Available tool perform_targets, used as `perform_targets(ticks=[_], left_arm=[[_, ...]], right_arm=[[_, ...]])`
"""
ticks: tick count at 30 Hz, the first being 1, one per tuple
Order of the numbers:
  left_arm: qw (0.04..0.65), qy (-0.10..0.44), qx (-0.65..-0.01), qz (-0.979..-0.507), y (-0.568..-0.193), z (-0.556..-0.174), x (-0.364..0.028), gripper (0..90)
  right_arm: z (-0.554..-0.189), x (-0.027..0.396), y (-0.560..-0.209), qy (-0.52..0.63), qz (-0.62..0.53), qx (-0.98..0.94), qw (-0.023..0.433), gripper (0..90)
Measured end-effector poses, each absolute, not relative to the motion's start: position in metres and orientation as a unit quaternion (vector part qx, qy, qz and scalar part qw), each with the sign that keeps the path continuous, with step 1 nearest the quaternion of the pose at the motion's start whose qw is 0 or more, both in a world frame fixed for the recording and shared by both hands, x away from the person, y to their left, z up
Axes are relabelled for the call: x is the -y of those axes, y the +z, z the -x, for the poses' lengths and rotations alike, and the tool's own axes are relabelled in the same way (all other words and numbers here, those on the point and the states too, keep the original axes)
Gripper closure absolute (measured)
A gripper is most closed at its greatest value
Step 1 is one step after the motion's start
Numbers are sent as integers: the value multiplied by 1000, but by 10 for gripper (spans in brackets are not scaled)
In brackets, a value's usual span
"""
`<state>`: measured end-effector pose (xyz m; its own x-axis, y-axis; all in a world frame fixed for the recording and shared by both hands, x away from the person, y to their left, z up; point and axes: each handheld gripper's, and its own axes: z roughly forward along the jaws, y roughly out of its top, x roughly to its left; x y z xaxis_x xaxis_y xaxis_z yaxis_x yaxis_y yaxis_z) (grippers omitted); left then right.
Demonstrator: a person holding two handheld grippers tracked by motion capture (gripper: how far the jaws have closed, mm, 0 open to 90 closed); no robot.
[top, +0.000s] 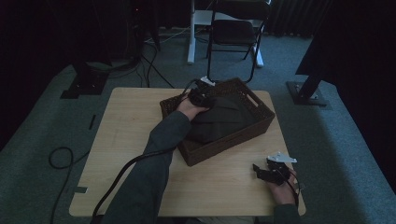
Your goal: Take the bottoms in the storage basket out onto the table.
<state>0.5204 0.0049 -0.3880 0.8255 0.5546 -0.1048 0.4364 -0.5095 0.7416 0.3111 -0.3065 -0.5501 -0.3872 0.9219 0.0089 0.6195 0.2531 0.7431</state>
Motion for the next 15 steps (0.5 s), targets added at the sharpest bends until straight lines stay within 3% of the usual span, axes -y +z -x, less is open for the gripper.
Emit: perform_targets(ticks=[15], left_arm=[[450,79,-303,-836,-363,-519,-22,754]], right_arm=[[-311,306,-550,341,-507,-760,222,285]])
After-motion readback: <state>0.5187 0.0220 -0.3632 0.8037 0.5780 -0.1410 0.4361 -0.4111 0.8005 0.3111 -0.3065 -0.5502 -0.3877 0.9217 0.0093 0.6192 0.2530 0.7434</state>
